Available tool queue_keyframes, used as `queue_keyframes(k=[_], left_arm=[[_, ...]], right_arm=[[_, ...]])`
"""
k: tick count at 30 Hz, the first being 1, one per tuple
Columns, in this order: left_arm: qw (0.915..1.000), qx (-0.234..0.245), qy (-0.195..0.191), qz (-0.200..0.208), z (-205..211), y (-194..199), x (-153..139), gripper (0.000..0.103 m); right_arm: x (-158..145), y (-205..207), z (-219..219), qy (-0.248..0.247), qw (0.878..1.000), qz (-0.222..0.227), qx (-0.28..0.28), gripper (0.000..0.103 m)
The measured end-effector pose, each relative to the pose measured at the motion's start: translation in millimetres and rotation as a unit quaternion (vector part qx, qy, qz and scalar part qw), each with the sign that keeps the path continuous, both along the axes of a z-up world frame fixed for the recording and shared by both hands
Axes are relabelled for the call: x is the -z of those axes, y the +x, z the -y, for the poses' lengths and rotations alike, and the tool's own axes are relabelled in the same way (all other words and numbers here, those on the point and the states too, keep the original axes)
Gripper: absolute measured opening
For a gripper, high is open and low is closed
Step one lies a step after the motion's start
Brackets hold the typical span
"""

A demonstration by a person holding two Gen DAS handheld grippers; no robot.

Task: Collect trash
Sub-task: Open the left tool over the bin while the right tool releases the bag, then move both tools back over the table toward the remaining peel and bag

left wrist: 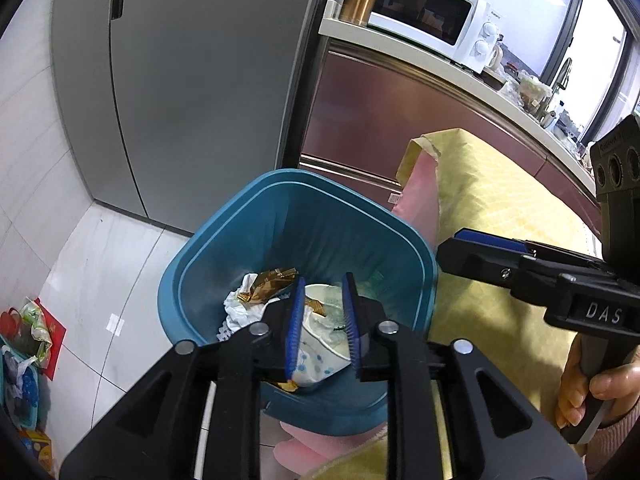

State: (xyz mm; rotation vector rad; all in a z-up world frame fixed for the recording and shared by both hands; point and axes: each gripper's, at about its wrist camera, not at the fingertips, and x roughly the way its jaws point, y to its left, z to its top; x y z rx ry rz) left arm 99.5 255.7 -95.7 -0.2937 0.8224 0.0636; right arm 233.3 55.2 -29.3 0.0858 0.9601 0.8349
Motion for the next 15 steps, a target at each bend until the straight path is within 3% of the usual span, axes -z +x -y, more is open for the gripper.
queue_keyframes(k=[7,15], left_arm=[[0.9992,0.020,0.005,0.033,8.8,-17.2,-16.5,0.039],[0.9934,0.076,0.002,0.085,46.2,-39.1,-44.2,0.051]], right_arm=[[-12.7,-11.4,19.1,0.018,1.000,0.008,0.004,0.046],[-37.4,-32.0,67.9,0.044,0.998,0.034,0.029,0.049]])
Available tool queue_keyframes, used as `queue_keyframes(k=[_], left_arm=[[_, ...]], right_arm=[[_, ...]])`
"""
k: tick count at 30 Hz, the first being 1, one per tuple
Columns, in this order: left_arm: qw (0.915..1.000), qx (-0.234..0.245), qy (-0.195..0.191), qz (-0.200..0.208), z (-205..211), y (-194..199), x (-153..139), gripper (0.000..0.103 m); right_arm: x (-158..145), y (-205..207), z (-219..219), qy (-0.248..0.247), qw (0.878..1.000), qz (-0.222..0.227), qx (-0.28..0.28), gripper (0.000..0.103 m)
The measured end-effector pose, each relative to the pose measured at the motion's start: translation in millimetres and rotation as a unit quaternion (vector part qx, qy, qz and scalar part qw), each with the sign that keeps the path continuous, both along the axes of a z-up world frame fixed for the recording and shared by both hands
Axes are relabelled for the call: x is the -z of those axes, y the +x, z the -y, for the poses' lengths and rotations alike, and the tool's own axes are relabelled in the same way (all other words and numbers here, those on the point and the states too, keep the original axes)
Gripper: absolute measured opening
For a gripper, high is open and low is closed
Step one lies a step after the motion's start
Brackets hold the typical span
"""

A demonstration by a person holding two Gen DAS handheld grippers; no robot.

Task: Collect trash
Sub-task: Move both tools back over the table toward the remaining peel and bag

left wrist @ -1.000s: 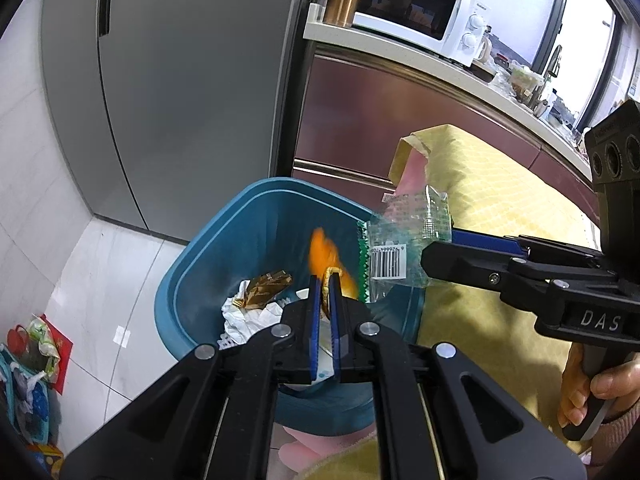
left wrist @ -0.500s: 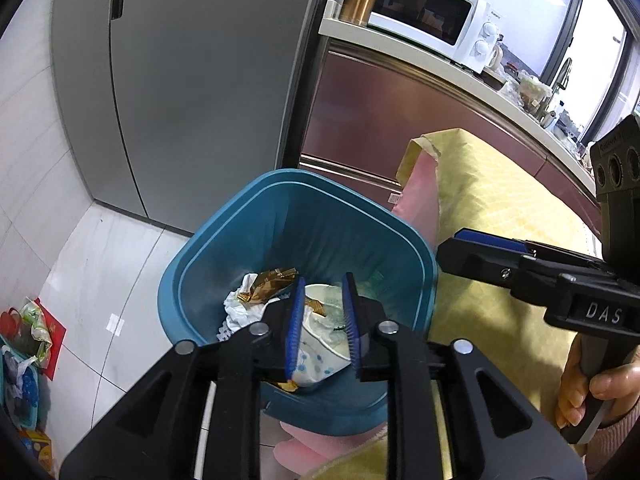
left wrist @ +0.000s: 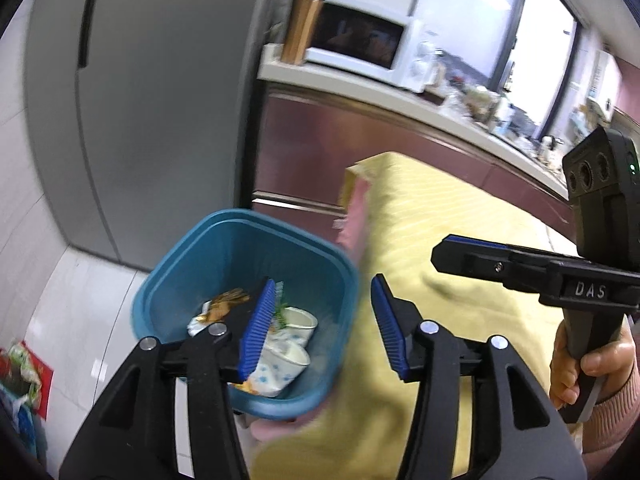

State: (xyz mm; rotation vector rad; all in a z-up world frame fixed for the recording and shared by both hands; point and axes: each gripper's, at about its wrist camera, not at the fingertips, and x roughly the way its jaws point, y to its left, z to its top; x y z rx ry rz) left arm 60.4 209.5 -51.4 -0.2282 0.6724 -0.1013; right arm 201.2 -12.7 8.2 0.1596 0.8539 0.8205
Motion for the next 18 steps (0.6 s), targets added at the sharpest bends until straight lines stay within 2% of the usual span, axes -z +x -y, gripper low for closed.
queue_keyframes(k=[4,8,13,18], left_arm=[[0.9985,0.052,-0.009,0.014,35.3,-5.1,-5.7,0.054],[0.9935,0.112,-0.013,0.016,78.8,-8.4,-4.5,0.054],[0.9821,0.188,-0.018,0.003,141.6,-10.1,3.5,0.054],[0.9649,0.262,-0.020,-0.005,203.1,-10.4,6.4,0.055]], right_arm=[[-9.5,-13.9,32.0,0.005,1.000,0.015,0.024,0.051],[-15.1,-31.4,72.4,0.004,0.998,0.027,0.062,0.051],[-12.5,-50.5,136.0,0.000,0.991,0.025,0.131,0.051],[-8.1,-65.8,199.7,-0.006,0.979,0.024,0.205,0.051]])
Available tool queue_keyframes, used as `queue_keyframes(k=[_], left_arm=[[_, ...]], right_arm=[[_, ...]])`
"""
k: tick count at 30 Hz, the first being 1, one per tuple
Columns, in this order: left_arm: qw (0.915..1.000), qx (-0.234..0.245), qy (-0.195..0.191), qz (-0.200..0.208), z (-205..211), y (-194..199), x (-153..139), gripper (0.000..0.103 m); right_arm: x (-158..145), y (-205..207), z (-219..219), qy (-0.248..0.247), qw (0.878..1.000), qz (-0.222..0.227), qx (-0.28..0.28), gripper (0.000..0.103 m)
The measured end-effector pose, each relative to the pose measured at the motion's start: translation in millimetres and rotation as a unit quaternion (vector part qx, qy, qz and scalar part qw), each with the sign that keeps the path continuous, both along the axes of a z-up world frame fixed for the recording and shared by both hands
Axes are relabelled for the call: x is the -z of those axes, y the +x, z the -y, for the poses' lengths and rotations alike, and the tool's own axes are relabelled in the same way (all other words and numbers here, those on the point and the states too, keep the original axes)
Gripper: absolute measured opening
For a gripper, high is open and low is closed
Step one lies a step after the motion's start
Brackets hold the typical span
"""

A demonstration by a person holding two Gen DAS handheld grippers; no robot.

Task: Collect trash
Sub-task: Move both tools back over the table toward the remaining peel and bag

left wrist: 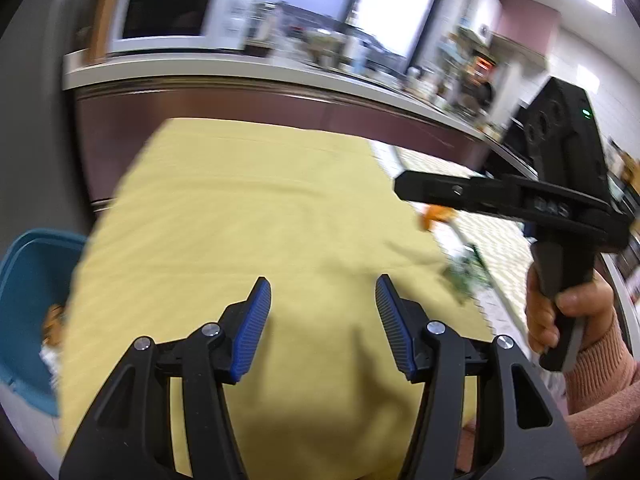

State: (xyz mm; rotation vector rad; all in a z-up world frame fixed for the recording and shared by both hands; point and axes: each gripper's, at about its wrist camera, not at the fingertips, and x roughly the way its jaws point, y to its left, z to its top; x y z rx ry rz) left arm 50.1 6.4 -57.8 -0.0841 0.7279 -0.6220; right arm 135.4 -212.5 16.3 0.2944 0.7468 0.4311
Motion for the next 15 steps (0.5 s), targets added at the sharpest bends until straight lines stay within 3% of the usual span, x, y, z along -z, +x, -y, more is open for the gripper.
queue_keyframes(k=[8,15], left_arm=[[0.9950,0.098,0.002,-0.022,85.8,-3.1,5.7,0.060],[0.9891,0.137,0.012,-0.052,137.0,8.1,16.4,0.062]], right_arm=[[15.5,-18.2,77.1,0.012,0.996,-0.006,0.091,0.051],[33.3,-22.0,119.4,0.020,0.990,-0.014,0.139,0.051]])
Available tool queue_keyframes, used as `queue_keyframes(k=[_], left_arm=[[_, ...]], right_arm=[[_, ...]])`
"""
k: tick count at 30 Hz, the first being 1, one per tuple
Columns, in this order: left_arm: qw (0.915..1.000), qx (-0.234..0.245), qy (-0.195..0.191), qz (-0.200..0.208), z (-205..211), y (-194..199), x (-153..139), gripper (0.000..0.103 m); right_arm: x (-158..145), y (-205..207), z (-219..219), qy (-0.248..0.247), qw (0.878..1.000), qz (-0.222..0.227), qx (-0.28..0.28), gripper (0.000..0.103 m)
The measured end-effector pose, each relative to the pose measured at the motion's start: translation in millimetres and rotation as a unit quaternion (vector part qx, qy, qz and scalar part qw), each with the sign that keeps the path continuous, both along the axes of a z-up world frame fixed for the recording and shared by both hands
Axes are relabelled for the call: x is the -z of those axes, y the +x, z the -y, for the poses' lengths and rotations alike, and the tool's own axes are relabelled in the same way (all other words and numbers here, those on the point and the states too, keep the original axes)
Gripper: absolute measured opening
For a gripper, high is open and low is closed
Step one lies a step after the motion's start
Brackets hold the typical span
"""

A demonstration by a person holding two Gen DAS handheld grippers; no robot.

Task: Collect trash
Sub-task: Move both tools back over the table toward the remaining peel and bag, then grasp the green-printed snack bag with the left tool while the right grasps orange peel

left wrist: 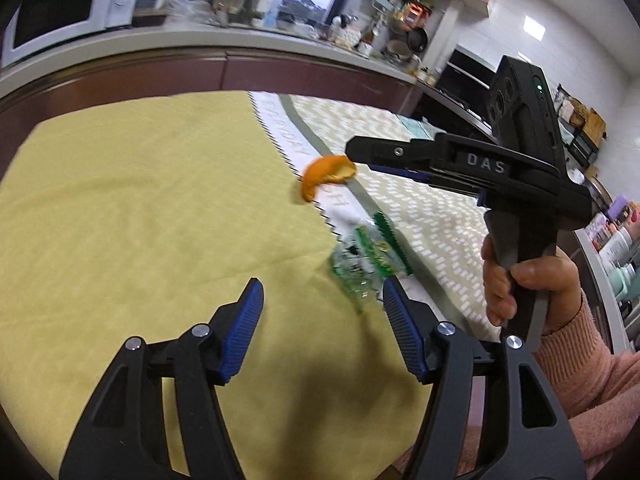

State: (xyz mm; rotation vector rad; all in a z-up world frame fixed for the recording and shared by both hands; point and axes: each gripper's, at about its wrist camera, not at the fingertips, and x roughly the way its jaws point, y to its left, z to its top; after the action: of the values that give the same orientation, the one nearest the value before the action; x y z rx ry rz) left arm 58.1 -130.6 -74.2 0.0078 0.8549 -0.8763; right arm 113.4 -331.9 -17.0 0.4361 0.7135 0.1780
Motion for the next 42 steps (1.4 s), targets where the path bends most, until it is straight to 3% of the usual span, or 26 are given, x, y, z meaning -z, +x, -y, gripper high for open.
queue_keyframes(k=[12,23,25,29,30,31,32,42], left_arm=[[0.9985,0.017,0.015,-0.049,52.1,22.2,19.7,0.062],[0.9965,0.019,0.002,-0.081,58.8,32.8,25.7,0.041],[0.9961,0.019,0.002,-0.086,57.5,33.9,28.1,0.031],[0.9957,0.015,-0.005,-0.091,49.1,33.6,28.6,0.026],[0.9958,0.015,-0.006,-0.090,47.4,32.8,27.0,0.025],[0.9959,0.013,-0.005,-0.089,44.1,32.3,27.0,0.023],[0.9960,0.011,-0.005,-0.088,41.8,32.2,26.6,0.022],[0.9972,-0.003,-0.010,-0.074,15.7,30.9,17.5,0.015]], right_arm=[[24.3,24.7,38.1,0.001,0.999,-0.032,0.020,0.059],[35.5,45.2,28.3,-0.009,0.999,-0.049,-0.017,0.058],[36.1,44.0,28.2,-0.008,0.999,-0.049,-0.017,0.050],[35.4,43.2,28.2,-0.005,0.999,-0.046,-0.019,0.038],[34.5,41.7,28.4,-0.003,0.999,-0.043,-0.017,0.032],[34.1,40.5,29.0,0.000,0.999,-0.041,-0.016,0.019],[34.0,39.4,29.5,0.005,0.999,-0.040,-0.016,0.015],[25.4,20.1,26.2,0.038,0.999,-0.018,-0.014,0.012]])
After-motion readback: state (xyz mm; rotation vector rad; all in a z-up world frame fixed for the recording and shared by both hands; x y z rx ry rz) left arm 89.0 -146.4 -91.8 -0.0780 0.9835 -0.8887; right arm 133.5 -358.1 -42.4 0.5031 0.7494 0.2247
